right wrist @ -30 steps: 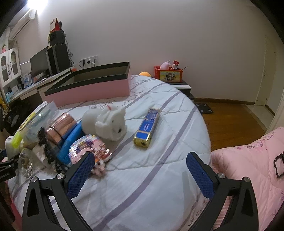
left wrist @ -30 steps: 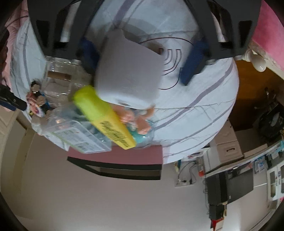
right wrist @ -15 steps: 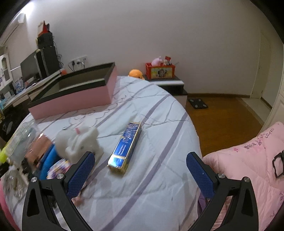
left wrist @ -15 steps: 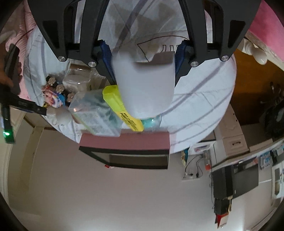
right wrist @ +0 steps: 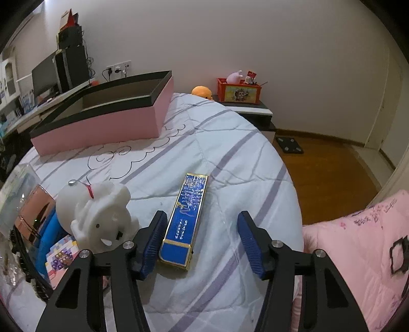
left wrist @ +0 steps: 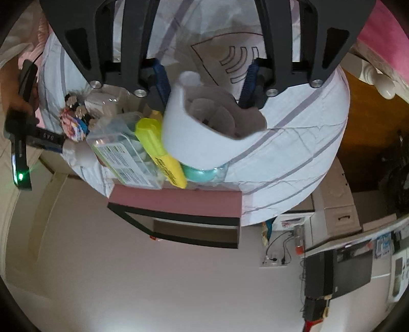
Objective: Organize rigid objects
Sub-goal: 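Grasp the white plug adapter with left tool while right tool grasps the blue harmonica box, then carry the adapter and harmonica box into the pink box and release both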
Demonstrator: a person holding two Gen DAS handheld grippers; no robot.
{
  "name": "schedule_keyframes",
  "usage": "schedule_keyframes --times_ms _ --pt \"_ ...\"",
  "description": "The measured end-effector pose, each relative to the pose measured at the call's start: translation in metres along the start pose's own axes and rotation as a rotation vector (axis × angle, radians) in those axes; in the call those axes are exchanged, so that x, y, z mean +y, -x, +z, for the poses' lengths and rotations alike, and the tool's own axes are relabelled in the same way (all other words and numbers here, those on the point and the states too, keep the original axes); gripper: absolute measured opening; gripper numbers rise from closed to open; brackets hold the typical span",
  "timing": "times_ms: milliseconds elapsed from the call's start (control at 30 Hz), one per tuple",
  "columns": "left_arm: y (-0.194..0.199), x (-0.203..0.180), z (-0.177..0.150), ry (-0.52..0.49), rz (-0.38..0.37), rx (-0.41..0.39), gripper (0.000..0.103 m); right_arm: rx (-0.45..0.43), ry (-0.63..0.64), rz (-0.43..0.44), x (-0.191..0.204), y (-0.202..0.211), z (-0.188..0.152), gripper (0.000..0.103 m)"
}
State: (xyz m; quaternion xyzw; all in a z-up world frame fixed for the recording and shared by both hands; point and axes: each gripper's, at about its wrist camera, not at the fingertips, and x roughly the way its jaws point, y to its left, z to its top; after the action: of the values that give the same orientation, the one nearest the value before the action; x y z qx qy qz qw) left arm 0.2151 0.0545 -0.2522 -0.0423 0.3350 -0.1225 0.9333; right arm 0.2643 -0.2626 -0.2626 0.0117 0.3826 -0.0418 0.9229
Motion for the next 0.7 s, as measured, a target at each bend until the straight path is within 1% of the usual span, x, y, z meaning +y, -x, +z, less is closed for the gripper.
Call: schedule_keyframes --times_ms 133,200,233,300,333,367,400,433,467,500,533,567,600,700 --pt "-0.001 0.008 0.002 0.059 -0.011 -0.007 0.067 0.0 0.007 0.0 -0.001 -0.003 0.002 0.057" --pt "0.001 0.01 0.003 0.068 -0.014 -0.025 0.087 0.003 0.013 0.0 -0.001 -0.002 0.002 0.057" --pt "0.001 0.013 0.003 0.069 0.0 -0.029 0.088 0.004 0.014 0.001 -0.001 -0.003 0.002 0.057" --pt "-0.002 0.017 0.003 0.074 0.001 -0.024 0.088 0.003 0.016 0.001 -0.001 -0.002 0.003 0.056" --pt "-0.004 0.02 0.002 0.09 0.002 -0.019 0.087 0.0 0.019 0.002 0.0 -0.002 0.002 0.052" --pt "-0.005 0.023 0.0 0.109 -0.005 -0.014 0.085 -0.004 0.023 0.003 0.001 -0.001 0.002 0.049" --pt "-0.006 0.026 -0.002 0.123 -0.014 -0.011 0.076 -0.007 0.032 0.005 0.003 0.0 0.001 0.045" --pt "-0.007 0.027 -0.003 0.133 -0.017 -0.009 0.072 -0.011 0.037 0.003 0.004 0.001 0.0 0.041" --pt "-0.009 0.027 -0.004 0.132 -0.026 -0.001 0.067 -0.011 0.04 0.014 0.005 0.001 0.0 0.037" --pt "-0.01 0.025 -0.004 0.125 -0.028 -0.002 0.063 -0.011 0.039 0.029 0.005 0.001 0.0 0.03" --pt "-0.009 0.023 -0.003 0.112 -0.03 -0.015 0.059 -0.012 0.039 0.031 0.006 0.001 0.0 0.027" --pt "-0.008 0.02 -0.003 0.101 -0.033 -0.024 0.051 -0.01 0.045 0.028 0.007 0.002 0.001 0.026" --pt "-0.007 0.019 -0.002 0.091 -0.039 -0.029 0.043 -0.012 0.044 0.031 0.008 0.002 0.0 0.022" --pt "-0.005 0.011 -0.001 0.045 -0.03 -0.032 0.041 -0.01 0.027 0.058 0.006 0.004 -0.001 0.021"
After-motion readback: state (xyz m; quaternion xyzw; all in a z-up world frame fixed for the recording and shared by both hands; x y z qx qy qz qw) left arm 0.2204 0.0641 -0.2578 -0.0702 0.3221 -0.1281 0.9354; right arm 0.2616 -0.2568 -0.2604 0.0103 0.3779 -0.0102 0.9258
